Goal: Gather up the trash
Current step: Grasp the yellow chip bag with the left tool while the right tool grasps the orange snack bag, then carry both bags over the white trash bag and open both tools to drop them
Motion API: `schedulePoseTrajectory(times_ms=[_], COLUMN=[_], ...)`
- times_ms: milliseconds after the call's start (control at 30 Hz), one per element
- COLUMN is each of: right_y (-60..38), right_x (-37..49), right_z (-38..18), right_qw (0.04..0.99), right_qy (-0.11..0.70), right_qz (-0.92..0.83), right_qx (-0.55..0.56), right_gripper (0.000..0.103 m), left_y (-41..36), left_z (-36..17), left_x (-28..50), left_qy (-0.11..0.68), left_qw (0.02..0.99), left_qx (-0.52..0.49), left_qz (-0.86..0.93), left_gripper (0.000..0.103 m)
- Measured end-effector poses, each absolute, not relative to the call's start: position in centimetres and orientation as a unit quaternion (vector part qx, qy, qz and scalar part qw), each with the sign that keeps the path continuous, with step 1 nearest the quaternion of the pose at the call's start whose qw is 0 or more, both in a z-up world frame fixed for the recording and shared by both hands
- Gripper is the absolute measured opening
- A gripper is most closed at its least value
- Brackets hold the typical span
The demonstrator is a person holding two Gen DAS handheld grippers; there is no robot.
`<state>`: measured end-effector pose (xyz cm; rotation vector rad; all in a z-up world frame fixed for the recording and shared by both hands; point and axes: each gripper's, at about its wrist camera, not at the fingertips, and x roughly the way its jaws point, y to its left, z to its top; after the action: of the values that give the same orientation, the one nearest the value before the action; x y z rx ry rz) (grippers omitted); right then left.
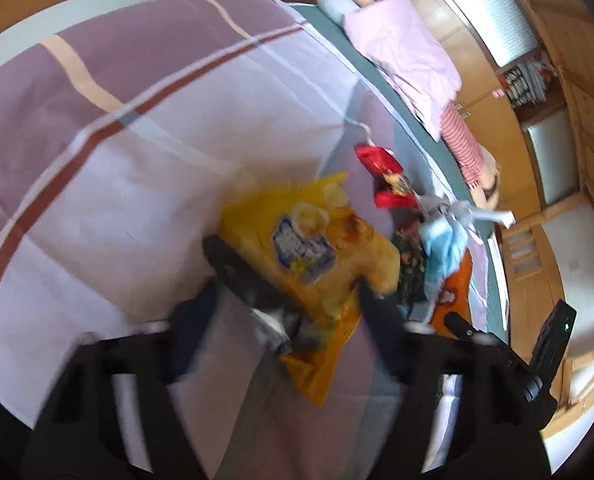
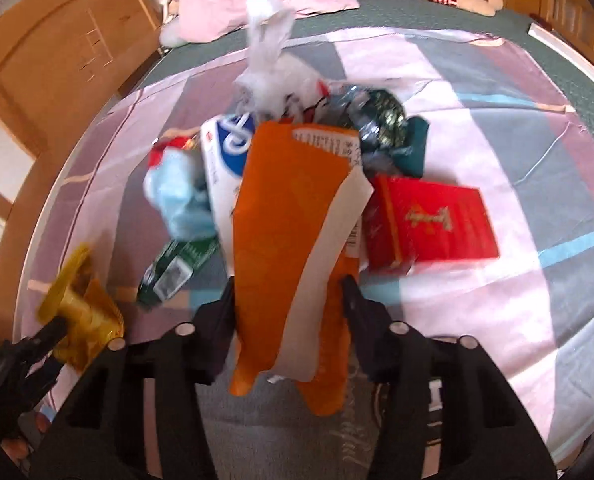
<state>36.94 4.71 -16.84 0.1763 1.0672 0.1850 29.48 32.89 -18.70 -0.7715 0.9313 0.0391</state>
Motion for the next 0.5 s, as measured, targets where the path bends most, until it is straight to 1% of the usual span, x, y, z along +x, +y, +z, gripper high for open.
schedulePoseTrajectory(times_ms=[33, 67, 100, 133, 233, 367, 500], right_y=[4.6, 4.3, 4.3, 4.2, 3.9, 2.3, -0.1], right_x=[36.7, 36.1, 35.4, 34.6, 32.6, 29.5, 26.5], right_z=[-16.8, -16.6, -16.4, -15.9, -14.9, -13.1, -10.7], right_qw=[0.853, 0.853, 0.853, 0.853, 0.855, 0.857, 0.87], right_qy=[0.507, 0.507, 0.506, 0.505, 0.5, 0.49, 0.463], right_qz=[0.092, 0.096, 0.103, 0.108, 0.12, 0.137, 0.146], right_qx=[0.078, 0.073, 0.072, 0.073, 0.071, 0.082, 0.09], right_gripper=[0.046, 0.045, 0.045, 0.045, 0.045, 0.045, 0.045], left_y=[32.6, 32.5, 32.3, 32.0, 31.7, 32.6, 32.6], left_z=[-18.7, -18.5, -18.3, -18.2, -17.6, -16.3, -13.3], left_x=[29.5, 29.4, 29.2, 29.1, 28.2, 26.1, 22.9], left_qy=[0.437, 0.433, 0.428, 0.425, 0.407, 0.363, 0.33], left_qw=[0.826, 0.83, 0.836, 0.841, 0.852, 0.863, 0.88], left_qx=[-0.355, -0.351, -0.343, -0.335, -0.33, -0.352, -0.341], left_qz=[0.013, 0.012, 0.01, 0.007, -0.005, -0.017, -0.002], left_gripper=[0.042, 0.038, 0.031, 0.03, 0.028, 0.026, 0.026])
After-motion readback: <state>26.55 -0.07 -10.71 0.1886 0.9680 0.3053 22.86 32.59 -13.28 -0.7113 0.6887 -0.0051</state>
